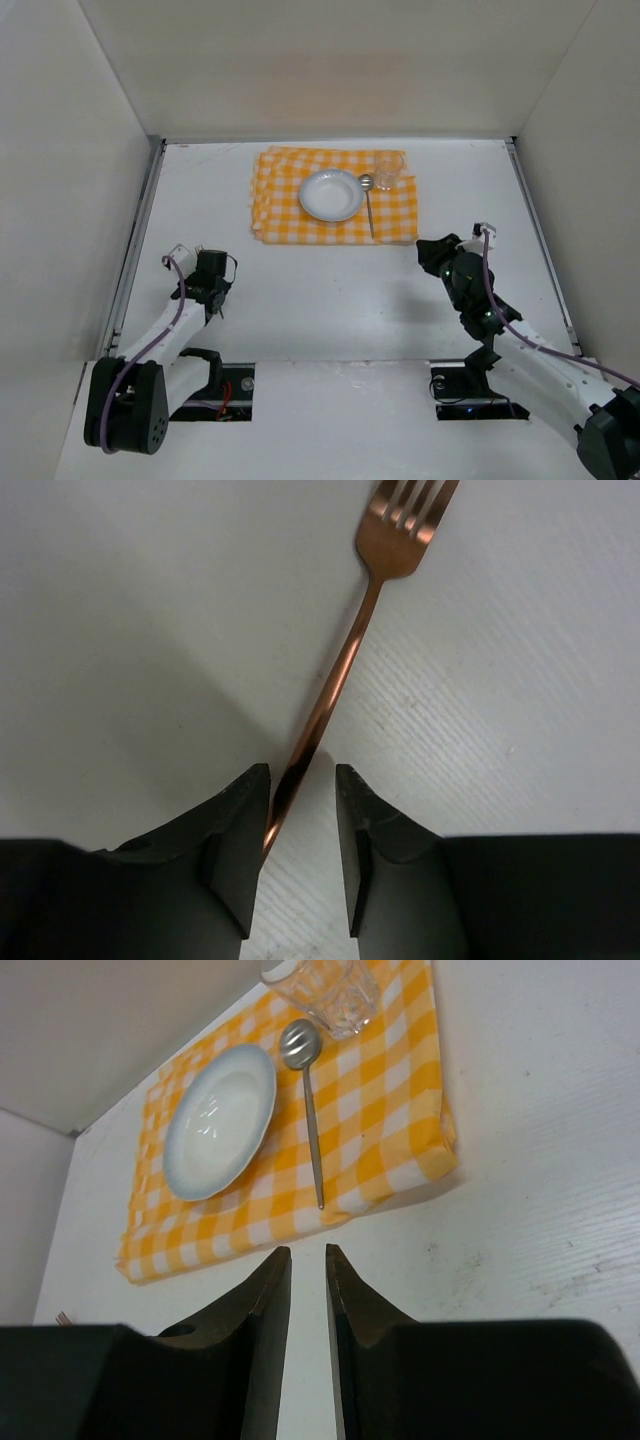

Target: Set the dinner table for one person

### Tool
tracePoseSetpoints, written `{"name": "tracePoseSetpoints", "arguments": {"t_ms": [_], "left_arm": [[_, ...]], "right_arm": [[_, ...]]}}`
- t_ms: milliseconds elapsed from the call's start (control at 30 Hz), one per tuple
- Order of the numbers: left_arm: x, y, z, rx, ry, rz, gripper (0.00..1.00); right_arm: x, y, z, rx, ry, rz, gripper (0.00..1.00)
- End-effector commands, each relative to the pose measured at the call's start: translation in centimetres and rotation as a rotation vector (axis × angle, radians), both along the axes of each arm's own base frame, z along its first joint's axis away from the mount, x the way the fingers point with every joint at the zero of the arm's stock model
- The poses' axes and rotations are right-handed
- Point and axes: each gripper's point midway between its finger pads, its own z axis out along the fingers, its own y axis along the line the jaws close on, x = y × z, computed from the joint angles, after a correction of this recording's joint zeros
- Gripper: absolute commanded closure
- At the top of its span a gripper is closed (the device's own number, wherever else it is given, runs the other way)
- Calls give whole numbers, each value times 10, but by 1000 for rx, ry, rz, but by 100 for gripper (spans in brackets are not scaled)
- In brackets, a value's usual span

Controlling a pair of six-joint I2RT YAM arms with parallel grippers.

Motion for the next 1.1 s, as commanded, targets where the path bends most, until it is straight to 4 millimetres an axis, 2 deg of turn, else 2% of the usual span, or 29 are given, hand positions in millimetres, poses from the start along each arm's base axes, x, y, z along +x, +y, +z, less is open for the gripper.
{"name": "tracePoseSetpoints", "arguments": {"t_ms": [0, 133, 300, 367, 467, 600, 700, 800, 867, 933, 1067], "left_arm": [[-9, -6, -21, -70, 47, -20, 74], [-8, -8, -22, -88, 47, -34, 89], [-7, -12, -22, -87, 49, -55, 99], [-3, -13, -15, -79, 28, -74, 100], [10, -18, 12, -55, -43, -127, 100], [38, -33, 72, 4, -160, -224, 100], [66, -63, 110, 16, -246, -332, 100], [99, -103, 133, 30, -298, -475, 100], [123, -128, 139, 45, -308, -570, 99], [145, -147, 136, 58, -291, -644, 99], [182, -170, 126, 47, -259, -736, 99]], "right_arm": [[1, 6, 31, 47, -98, 20, 73], [-2, 1, 36, 59, -118, 14, 73], [-4, -3, 38, 67, -130, 1, 72], [-3, -2, 36, 62, -122, 4, 71], [-2, 0, 34, 56, -114, 8, 65], [0, 1, 33, 56, -112, 4, 53], [2, 1, 30, 54, -105, 3, 50], [3, 3, 28, 48, -98, 6, 49], [4, 5, 26, 44, -93, 9, 49], [4, 6, 25, 41, -89, 14, 49], [4, 9, 25, 37, -88, 21, 49]]}}
